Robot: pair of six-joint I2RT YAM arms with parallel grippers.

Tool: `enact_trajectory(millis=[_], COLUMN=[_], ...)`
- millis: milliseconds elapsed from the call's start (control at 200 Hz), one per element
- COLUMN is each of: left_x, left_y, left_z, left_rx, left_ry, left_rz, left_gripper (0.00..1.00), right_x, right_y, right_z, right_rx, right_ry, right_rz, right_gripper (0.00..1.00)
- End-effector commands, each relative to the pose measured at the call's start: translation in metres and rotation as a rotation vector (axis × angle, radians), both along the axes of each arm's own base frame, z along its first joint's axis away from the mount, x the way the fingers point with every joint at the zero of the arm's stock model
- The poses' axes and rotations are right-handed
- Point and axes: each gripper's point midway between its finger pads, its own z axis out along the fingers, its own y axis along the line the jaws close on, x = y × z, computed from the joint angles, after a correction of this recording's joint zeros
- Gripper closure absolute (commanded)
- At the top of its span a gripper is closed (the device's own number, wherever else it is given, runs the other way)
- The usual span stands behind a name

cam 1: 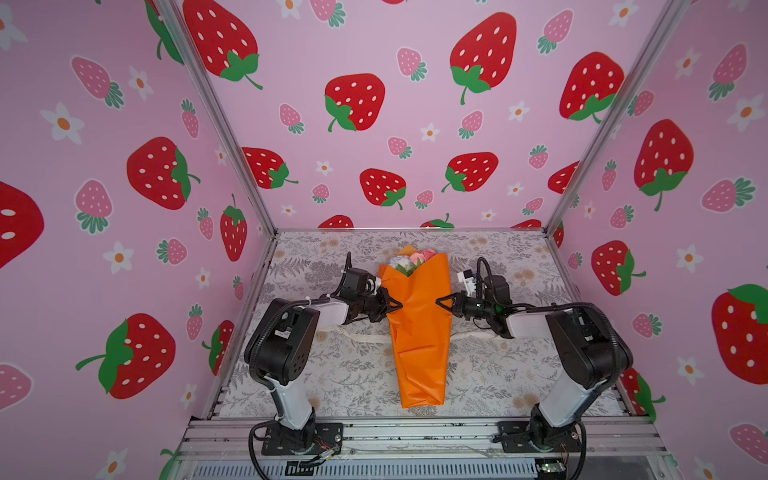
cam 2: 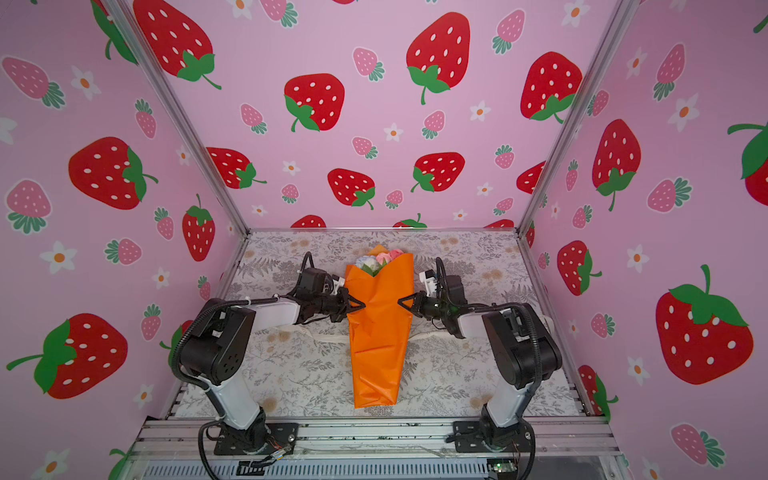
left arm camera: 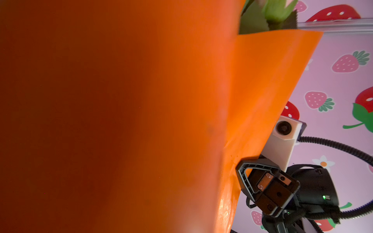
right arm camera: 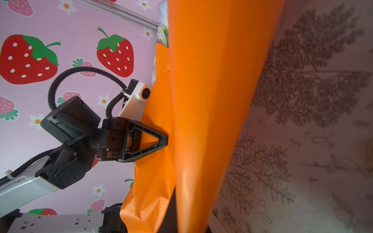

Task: Tie the bouquet of fake flowers

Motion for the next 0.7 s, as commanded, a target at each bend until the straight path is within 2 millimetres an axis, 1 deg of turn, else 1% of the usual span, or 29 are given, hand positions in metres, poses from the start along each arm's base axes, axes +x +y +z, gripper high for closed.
enact_trajectory(millis=[0,95,195,245,380,495,615,695], left_x=[0.001,-0.003,0.0,0.002,0.009,0.013,0.02,0.028], left_y=[-0.003,-0.003,-0.003,-0.004,-0.004,-0.007,-0.007,-0.009], left_z=[-0.001,-0.017,-0.031,-0.035,-0.047,-0.055,-0.063,-0.063], left_rx=[0.014,0.046,0.055,0.053,0.064,0.064,0.075,0.073], left_ry=[-0.069,-0.066,-0.062,-0.067,-0.06,-0.047,-0.037,-0.044], left_rz=[0.007,0.002,0.01,0.01,0.028,0.031,0.039,0.04], left_gripper=[0.93,0.93,0.93,0.93,0.93,0.93,0.93,0.93], right_x=[-0.006,-0.011,-0.01,-0.009,-0.001,0.006,0.02,0.031], right_y=[-0.004,-0.01,-0.013,-0.013,-0.012,-0.017,-0.025,-0.028], right_z=[0.001,-0.019,-0.04,-0.047,-0.055,-0.069,-0.075,-0.078], right_rx=[0.008,-0.034,-0.078,-0.088,-0.106,-0.139,-0.145,-0.16], right_ry=[-0.043,-0.027,-0.008,0.006,0.007,0.031,0.039,0.038], right_rz=[-0.038,-0.048,-0.055,-0.056,-0.051,-0.062,-0.08,-0.078], right_gripper=[0.92,0.92,0.92,0.91,0.91,0.91,0.91,0.91])
